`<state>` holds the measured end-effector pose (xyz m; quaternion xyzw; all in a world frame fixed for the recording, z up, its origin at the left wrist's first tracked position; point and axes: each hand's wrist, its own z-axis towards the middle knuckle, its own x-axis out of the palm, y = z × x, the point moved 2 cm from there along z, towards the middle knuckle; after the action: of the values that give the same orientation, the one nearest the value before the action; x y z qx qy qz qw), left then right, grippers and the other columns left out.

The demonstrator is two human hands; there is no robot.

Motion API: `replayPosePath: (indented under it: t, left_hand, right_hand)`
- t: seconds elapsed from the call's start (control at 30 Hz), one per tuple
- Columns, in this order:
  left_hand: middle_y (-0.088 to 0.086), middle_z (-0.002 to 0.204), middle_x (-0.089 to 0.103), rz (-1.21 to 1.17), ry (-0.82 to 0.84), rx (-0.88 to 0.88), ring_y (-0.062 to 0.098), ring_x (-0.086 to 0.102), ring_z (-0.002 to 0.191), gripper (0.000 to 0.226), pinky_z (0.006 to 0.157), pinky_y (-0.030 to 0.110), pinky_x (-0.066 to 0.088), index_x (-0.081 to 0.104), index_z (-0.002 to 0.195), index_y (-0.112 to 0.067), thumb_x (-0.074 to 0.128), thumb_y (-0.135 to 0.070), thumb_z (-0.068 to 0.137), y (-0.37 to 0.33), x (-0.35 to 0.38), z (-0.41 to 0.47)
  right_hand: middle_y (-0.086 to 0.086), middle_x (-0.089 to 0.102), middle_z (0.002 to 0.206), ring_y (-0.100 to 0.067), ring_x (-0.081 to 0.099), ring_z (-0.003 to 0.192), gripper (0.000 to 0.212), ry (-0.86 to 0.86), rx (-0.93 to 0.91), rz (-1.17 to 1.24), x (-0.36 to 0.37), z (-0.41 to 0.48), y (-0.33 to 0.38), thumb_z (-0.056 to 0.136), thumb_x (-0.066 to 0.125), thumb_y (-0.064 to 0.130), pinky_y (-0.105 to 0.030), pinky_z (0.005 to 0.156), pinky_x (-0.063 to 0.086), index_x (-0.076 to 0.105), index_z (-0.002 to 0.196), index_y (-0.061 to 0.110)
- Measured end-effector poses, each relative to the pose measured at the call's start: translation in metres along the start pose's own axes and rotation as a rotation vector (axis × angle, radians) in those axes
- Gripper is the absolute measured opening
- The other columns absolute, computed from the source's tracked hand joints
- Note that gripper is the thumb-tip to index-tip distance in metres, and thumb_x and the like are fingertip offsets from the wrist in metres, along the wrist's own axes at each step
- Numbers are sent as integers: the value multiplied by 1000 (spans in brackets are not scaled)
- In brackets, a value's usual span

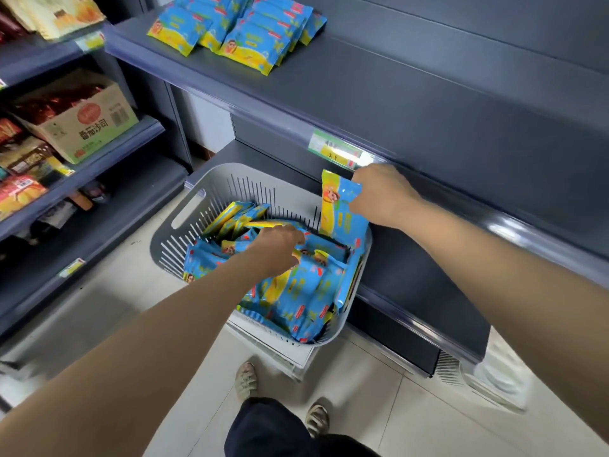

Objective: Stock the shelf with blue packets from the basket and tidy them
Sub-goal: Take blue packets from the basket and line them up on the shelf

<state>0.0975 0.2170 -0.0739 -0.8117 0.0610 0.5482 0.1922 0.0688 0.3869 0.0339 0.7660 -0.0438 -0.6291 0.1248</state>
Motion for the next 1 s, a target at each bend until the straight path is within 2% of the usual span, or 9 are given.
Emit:
replayPosePath:
  t: [0.2, 0.3, 0.43, 0.57, 0.63, 0.73, 0.83, 0.9, 1.0]
  left_hand:
    - [8, 133, 47, 217, 205, 72, 27, 44, 123, 59, 101, 40, 37, 37, 137, -15, 61, -23, 84, -13, 32, 20]
    - [8, 129, 47, 331, 268, 55, 29, 42, 121, 68, 100, 41, 36, 36, 136, -16, 68, -29, 78, -18, 39, 22]
    - [4, 130, 47, 283, 348, 36, 28, 44, 121, 60, 102, 43, 29, 44, 131, -15, 68, -32, 79, -18, 30, 16]
    - [2, 115, 58, 138, 129, 30, 26, 51, 111, 42, 86, 34, 33, 54, 115, -16, 68, -28, 78, -10, -22, 6]
    - [3, 102, 60, 44, 2, 7, 26, 54, 104, 38, 77, 30, 30, 55, 110, -15, 69, -26, 76, -2, -56, 1]
    - [2, 87, 53, -132, -184, -27, 28, 54, 90, 35, 68, 27, 28, 54, 102, -15, 73, -22, 73, 12, -105, -5]
    - [3, 89, 54, -287, -333, -16, 28, 55, 88, 43, 69, 31, 39, 54, 109, -15, 74, -16, 71, 35, -151, -8]
    - [4, 89, 55, -333, -393, 7, 29, 55, 87, 41, 71, 33, 42, 53, 105, -11, 74, -13, 70, 54, -178, -7]
    - [5, 90, 53, -363, -442, 23, 26, 50, 83, 39, 66, 29, 36, 50, 102, -9, 74, -12, 72, 83, -211, 0]
  right_hand:
    - [-1, 39, 65, -22, 40, 65, 32, -71, 35, 211, -16, -5, -20, 86, 54, 20, -30, 49, 29, 34, 62, 10]
    - [-3, 47, 76, -25, 50, 71, 13, -25, 45, 281, -13, -7, -29, 91, 46, 20, -33, 60, 43, 45, 87, 8]
    - [-13, 56, 104, -33, 60, 92, 18, -37, 19, 360, -17, -4, -33, 91, 52, 17, -46, 78, 53, 47, 107, 10]
    - [-3, 50, 109, -25, 54, 93, 31, -112, -30, 390, -37, 11, -20, 91, 52, 13, -35, 75, 48, 47, 120, 19]
    - [0, 48, 104, -21, 48, 87, 34, -204, -49, 431, -55, 24, -7, 91, 43, 8, -26, 72, 37, 47, 122, 21]
    - [-2, 50, 91, -25, 46, 79, 34, -312, -54, 468, -79, 47, 16, 89, 34, 4, -26, 66, 33, 43, 119, 18]
    - [-6, 44, 72, -28, 44, 71, 34, -353, -101, 387, -98, 74, 38, 86, 30, -1, -30, 60, 28, 39, 114, 16]
    - [-8, 44, 74, -26, 42, 70, 31, -359, -143, 342, -109, 96, 52, 86, 31, -4, -31, 59, 27, 42, 105, 17]
    - [-6, 45, 73, -23, 40, 63, 24, -378, -135, 452, -122, 133, 73, 89, 37, -1, -29, 52, 28, 55, 96, 14]
